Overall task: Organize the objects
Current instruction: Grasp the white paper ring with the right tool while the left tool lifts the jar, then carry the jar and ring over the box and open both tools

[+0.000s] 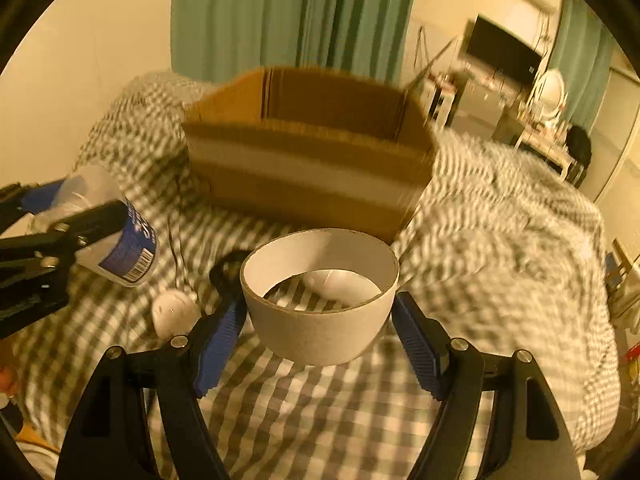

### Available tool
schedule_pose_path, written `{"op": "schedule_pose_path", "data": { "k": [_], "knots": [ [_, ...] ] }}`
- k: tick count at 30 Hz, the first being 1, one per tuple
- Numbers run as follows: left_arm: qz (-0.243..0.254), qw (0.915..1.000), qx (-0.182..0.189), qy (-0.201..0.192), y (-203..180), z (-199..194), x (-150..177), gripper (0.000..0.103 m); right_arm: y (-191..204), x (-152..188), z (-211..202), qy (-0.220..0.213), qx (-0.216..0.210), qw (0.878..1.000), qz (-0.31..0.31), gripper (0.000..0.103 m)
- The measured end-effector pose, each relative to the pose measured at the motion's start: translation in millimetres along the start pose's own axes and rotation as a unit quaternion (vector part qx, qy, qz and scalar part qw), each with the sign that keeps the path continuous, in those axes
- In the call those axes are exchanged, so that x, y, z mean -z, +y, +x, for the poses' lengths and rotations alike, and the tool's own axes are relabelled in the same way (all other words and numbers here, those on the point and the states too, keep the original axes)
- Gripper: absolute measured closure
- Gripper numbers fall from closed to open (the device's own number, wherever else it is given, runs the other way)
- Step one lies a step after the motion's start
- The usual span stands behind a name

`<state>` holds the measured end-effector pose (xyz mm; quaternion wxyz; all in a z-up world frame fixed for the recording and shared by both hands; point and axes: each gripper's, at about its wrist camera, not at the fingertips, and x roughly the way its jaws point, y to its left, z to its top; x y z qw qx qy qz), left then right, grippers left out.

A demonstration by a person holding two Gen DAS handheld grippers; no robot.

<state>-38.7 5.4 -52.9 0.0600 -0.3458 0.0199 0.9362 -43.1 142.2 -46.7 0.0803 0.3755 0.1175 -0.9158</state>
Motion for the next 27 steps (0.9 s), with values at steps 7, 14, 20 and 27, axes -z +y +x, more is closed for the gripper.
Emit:
{"op": "schedule_pose_path", "data": {
  "k": [7,14,20,27],
  "knots": [
    [-0.005,0.9997,0.005,-0.025,-1,-30,-18,0.037,0,-18,-55,-0.058,0.016,0.998,-0.008,0.028],
    [0.003,0.9989,0.015,-0.045,-5,-43,-44,0.037,0,-36,-85,-0.089,0.012,0.996,-0.012,0.028],
    [-0.019,0.9977,0.040,-0.051,6,-28,-86,0.037,-15,-70,-77,-0.096,-0.005,0.995,0.002,0.028],
    [-0.039,0.9961,0.055,-0.056,21,5,-147,0.037,-39,-128,-52,-0.095,-0.010,0.995,0.012,0.028]
  ]
}}
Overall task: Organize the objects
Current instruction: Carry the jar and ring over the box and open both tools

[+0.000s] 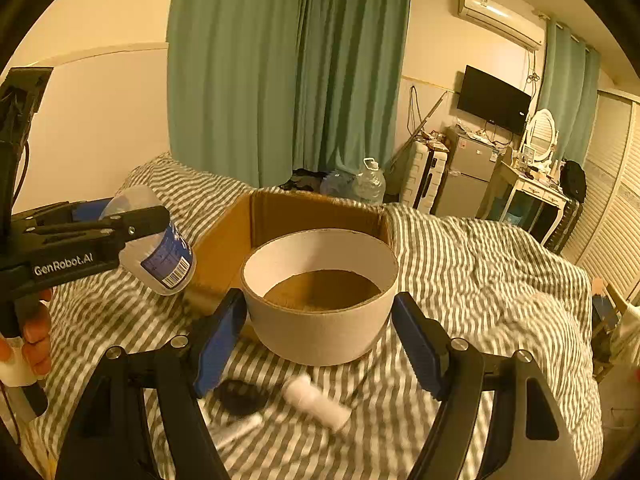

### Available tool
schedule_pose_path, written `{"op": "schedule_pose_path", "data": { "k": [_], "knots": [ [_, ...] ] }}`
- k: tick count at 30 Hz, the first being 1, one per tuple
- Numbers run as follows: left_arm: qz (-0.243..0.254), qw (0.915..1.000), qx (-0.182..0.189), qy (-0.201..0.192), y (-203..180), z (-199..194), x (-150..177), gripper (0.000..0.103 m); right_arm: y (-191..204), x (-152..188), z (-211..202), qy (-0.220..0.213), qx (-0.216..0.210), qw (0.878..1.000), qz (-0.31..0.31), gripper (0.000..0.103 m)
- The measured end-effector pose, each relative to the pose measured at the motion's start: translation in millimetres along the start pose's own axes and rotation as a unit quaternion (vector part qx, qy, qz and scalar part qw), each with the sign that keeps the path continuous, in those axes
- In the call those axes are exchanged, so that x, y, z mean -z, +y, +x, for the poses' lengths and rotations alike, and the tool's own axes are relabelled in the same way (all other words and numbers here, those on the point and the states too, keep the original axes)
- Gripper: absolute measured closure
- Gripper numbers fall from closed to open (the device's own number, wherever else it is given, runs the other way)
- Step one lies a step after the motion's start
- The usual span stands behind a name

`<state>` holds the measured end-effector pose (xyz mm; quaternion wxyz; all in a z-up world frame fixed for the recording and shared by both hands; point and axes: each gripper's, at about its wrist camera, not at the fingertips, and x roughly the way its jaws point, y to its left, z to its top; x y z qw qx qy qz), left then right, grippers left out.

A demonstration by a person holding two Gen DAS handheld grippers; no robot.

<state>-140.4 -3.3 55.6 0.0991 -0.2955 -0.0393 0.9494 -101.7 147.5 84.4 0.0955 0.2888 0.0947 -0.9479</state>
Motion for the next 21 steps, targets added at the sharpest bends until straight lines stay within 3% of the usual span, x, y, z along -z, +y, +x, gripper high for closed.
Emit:
{"op": "schedule_pose_path", "data": {
  "k": [10,21],
  "knots": [
    [-0.001,0.9999,0.011,0.010,15,77,-52,0.037,-25,-66,81,0.020,0.000,1.000,-0.004,0.028],
    [0.014,0.9976,0.002,0.068,22,188,-57,0.037,-59,-76,226,0.106,-0.023,0.994,0.010,0.028]
  ]
}}
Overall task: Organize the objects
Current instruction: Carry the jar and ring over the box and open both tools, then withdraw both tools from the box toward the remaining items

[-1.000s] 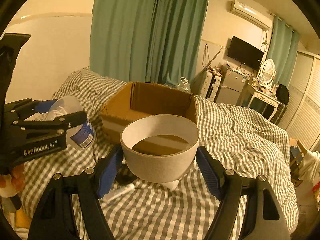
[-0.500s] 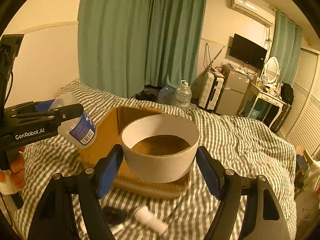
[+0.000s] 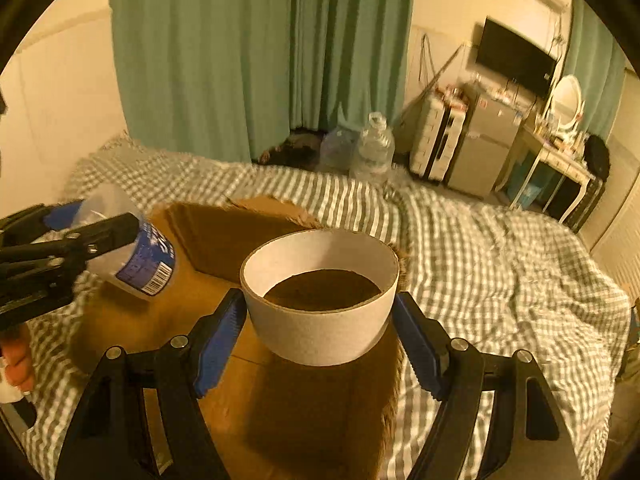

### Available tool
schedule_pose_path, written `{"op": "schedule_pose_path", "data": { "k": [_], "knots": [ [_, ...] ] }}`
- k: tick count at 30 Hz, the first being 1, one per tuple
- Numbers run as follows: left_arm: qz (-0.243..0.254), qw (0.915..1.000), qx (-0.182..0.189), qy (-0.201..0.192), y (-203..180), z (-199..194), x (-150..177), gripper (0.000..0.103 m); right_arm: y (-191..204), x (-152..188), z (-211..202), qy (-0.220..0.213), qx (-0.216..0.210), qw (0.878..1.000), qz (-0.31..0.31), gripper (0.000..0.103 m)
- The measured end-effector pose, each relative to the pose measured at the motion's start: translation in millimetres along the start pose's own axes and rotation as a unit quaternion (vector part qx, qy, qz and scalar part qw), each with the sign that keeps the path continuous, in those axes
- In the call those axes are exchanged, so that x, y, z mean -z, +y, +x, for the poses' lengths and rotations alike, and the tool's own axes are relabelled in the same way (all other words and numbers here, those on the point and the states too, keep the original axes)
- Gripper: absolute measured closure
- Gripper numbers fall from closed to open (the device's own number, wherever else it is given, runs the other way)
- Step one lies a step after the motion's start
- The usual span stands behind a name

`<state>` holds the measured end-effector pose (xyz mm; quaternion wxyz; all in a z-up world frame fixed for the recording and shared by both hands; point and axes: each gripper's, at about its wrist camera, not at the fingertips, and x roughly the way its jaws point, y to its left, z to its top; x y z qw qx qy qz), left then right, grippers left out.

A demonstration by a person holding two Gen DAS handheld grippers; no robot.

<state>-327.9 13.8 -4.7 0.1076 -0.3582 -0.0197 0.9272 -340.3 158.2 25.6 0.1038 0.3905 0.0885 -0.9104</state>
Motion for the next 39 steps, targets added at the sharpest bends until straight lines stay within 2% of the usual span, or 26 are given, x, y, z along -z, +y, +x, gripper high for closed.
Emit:
{"op": "schedule_pose_path", "data": {
  "k": [4,8,15,17,18,20,26,33,39],
  "knots": [
    [0.017,0.9995,0.001,0.026,-5,26,1,0.037,-6,5,39,0.030,-0.004,1.000,-0.001,0.028],
    [0.029,0.9980,-0.003,0.055,-9,45,8,0.037,-8,12,61,0.040,-0.004,0.999,-0.013,0.028],
    [0.021,0.9975,-0.002,0.068,-4,60,11,0.037,-1,18,61,0.036,-0.013,0.999,-0.025,0.028],
    [0.014,0.9974,-0.001,0.071,-2,60,11,0.036,0,17,58,0.038,-0.017,0.999,-0.027,0.020],
    [0.009,0.9973,-0.003,0.073,0,59,9,0.034,2,17,55,0.035,-0.012,0.999,-0.031,0.015],
    [0.002,0.9977,0.000,0.068,3,55,6,0.021,6,18,45,0.029,-0.002,0.999,-0.045,0.014],
    [0.006,0.9993,0.001,0.038,-8,20,-8,0.017,10,21,6,0.016,0.015,0.998,-0.060,0.014],
    [0.018,0.9998,-0.002,-0.012,-26,-56,-19,0.012,12,24,-72,-0.025,0.034,0.998,-0.051,0.012],
    [0.024,0.9984,-0.013,-0.050,-34,-121,-13,0.009,19,38,-141,-0.065,0.048,0.996,-0.042,0.010]
  ]
}}
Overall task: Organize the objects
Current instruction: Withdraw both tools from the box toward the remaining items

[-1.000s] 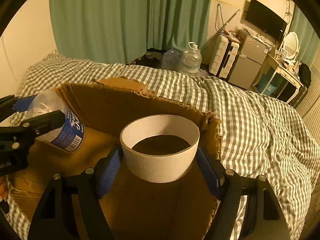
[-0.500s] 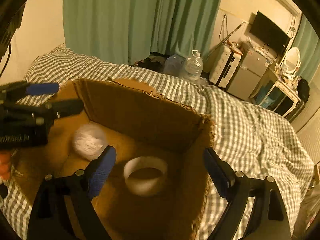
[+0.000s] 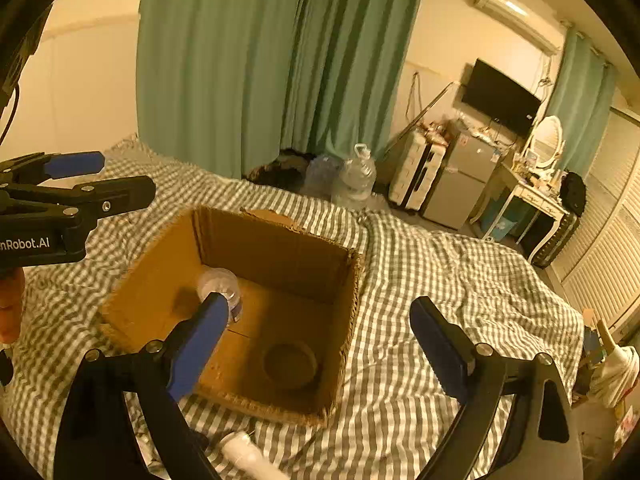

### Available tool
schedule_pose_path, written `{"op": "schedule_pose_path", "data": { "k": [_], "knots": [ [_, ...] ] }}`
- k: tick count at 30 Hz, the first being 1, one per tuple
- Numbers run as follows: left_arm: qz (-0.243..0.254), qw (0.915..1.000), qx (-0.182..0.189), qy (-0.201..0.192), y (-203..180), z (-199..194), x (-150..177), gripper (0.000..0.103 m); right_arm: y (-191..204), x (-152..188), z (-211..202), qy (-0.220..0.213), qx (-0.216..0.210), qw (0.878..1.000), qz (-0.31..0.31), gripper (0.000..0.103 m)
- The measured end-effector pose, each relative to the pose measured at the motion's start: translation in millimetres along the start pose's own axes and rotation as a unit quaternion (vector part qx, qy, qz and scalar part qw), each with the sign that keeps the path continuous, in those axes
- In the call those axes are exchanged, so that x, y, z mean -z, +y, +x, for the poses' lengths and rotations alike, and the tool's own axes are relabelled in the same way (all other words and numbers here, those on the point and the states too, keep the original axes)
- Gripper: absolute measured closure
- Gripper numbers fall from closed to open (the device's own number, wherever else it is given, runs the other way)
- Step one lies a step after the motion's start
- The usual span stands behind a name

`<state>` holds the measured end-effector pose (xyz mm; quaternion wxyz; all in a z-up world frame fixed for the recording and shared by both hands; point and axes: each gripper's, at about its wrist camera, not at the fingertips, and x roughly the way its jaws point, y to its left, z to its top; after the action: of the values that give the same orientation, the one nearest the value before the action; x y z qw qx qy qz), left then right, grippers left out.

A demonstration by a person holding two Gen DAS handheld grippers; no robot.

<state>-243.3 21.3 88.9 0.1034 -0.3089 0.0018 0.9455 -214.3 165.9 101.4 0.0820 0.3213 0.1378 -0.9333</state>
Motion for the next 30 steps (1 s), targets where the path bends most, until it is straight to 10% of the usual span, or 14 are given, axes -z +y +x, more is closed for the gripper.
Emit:
{"op": "schedule_pose_path", "data": {
  "k": [15,30],
  "knots": [
    [0.006,0.9976,-0.030,-0.061,-11,-108,61,0.007,12,56,-109,-0.080,0.009,0.996,0.049,0.004],
    [-0.008,0.9964,-0.062,-0.057,-13,-122,138,0.006,20,123,-126,-0.085,0.003,0.994,0.066,0.003]
  ]
}}
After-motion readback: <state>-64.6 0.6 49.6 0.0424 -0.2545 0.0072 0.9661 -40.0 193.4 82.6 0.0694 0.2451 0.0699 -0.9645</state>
